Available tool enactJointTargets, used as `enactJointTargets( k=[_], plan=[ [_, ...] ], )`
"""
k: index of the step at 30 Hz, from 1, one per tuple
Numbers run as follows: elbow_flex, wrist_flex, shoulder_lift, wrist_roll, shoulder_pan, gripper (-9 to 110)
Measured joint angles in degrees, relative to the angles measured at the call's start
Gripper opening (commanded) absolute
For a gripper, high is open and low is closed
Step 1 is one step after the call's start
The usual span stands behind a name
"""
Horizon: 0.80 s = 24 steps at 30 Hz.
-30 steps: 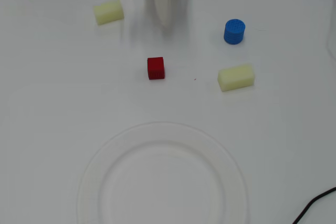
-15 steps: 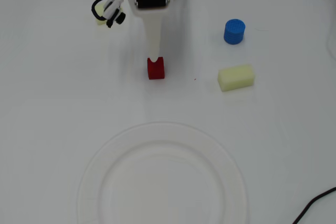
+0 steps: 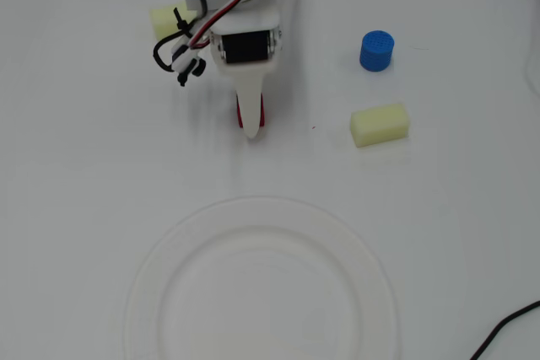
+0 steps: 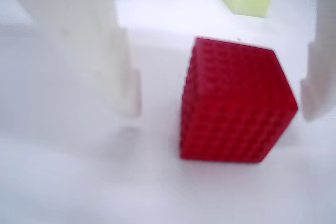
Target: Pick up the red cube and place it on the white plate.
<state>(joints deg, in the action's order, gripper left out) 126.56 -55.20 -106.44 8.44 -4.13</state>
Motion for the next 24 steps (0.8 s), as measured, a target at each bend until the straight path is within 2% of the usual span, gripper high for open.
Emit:
enactJointTargets(
  k=[3,6,12,19,24],
  plan=[
    [-0.1,1.7,1.4,0.3,0.0,4],
    [-0.3,2.8,1.9,0.3,0.0,0],
    [-0.4,5.2,-0.7,0.1,-0.1,0],
    [6.8,19.5,-17.3,3.2,2.9,0],
    [7.0,26.5,-20.1,5.3,5.2,0]
  ],
)
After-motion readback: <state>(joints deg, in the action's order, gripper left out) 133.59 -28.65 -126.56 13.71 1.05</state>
